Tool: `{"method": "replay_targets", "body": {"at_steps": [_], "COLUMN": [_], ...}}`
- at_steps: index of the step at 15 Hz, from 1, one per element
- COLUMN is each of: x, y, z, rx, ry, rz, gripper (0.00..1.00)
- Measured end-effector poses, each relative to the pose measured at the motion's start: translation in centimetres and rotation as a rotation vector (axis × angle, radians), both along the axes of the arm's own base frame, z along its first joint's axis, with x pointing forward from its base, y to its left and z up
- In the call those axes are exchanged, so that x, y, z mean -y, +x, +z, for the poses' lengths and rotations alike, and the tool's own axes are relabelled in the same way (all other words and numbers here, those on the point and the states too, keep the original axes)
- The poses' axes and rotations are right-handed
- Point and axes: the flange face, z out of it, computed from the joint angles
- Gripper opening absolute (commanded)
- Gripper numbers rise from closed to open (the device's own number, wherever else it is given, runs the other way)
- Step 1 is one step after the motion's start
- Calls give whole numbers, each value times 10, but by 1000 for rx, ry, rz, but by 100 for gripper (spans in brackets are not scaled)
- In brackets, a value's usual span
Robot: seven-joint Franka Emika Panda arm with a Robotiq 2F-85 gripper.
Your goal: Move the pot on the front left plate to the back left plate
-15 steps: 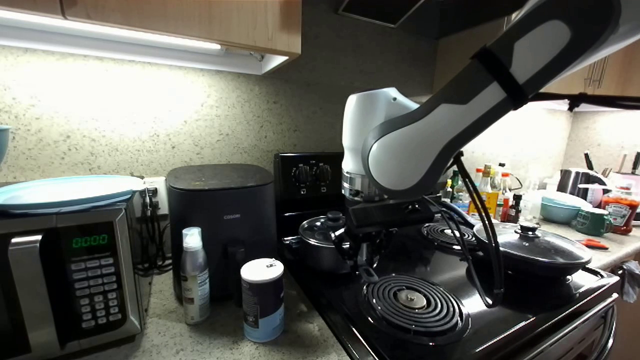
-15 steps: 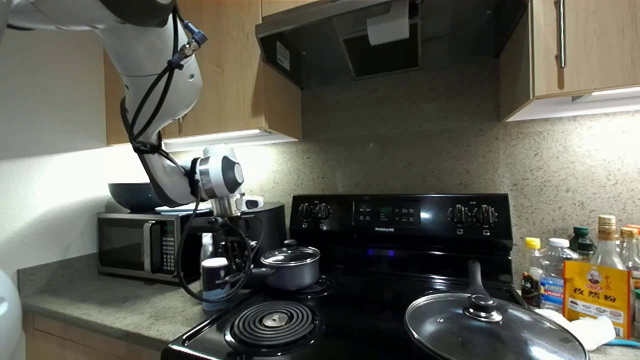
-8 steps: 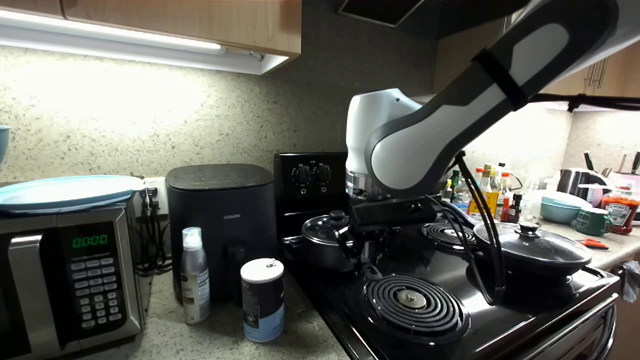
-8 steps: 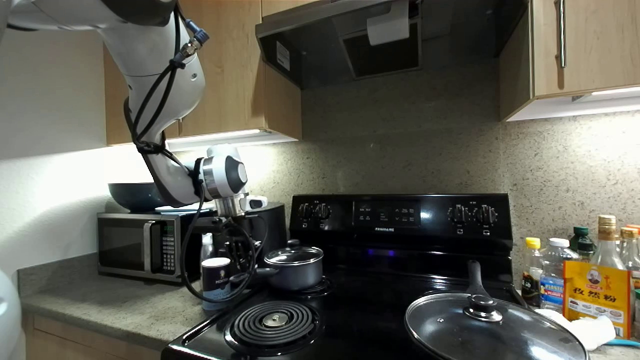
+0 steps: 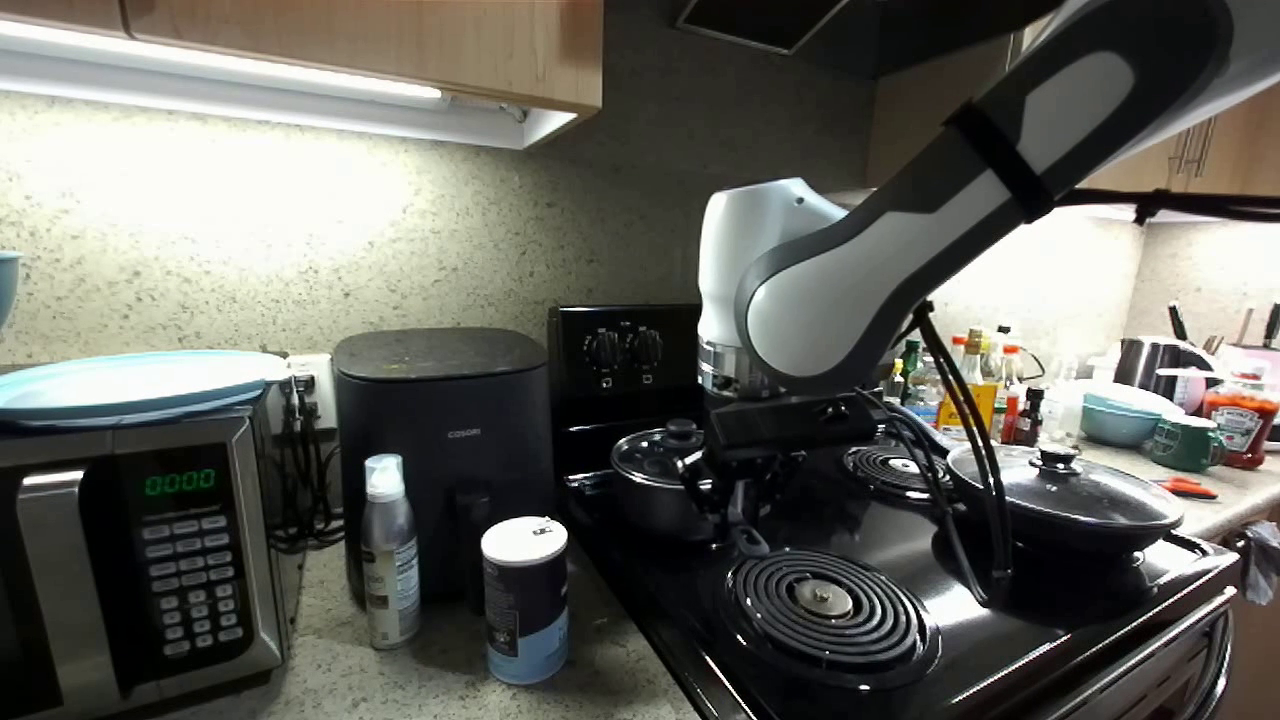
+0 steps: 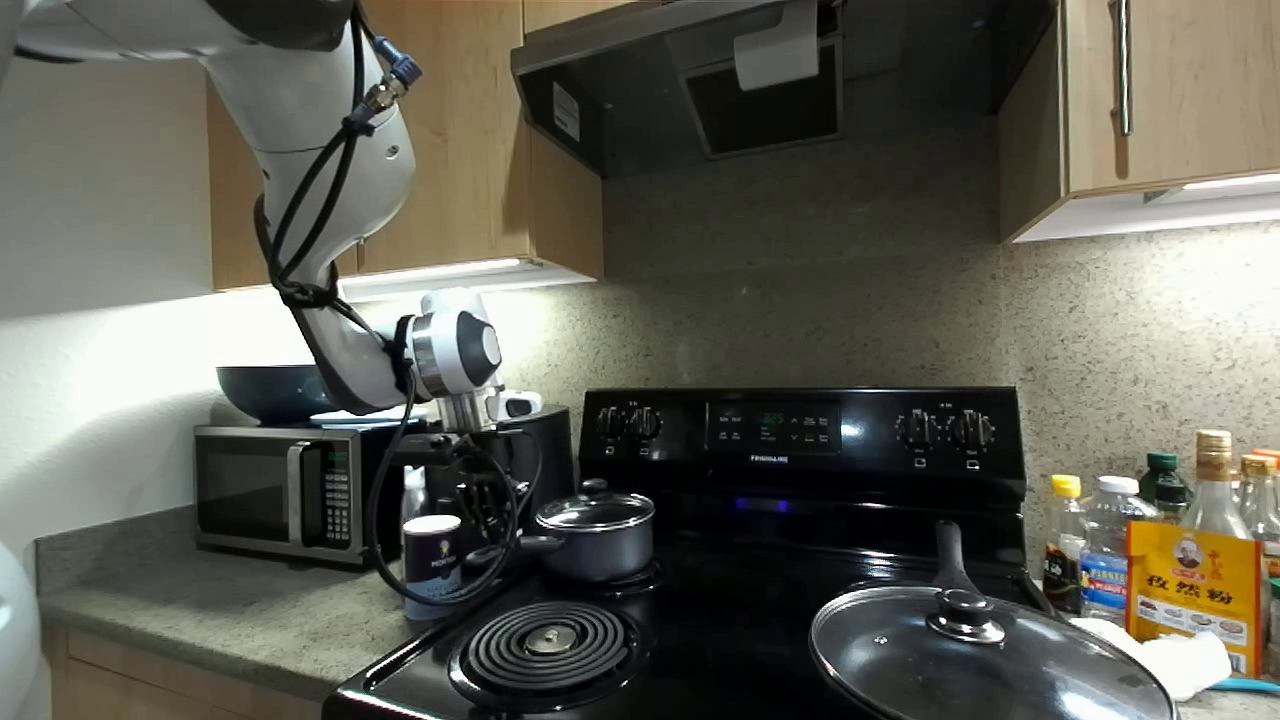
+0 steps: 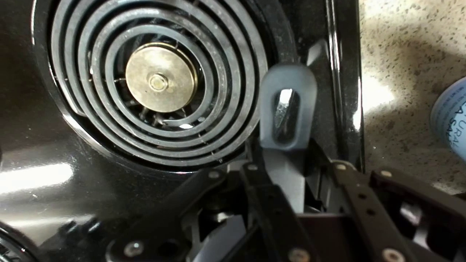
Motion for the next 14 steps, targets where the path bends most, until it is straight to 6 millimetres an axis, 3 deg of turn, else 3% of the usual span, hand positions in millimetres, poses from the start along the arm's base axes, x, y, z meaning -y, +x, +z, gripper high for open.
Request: {"method": "replay_targets", "body": {"at_steps": [4, 5, 14], "x": [9, 10, 11], "y": [3, 3, 3], "z": [0, 0, 0], "rx": [2, 2, 3], "ry": [-2, -2, -2], "rz": [-23, -26, -32], "gripper": [8, 32, 32]}}
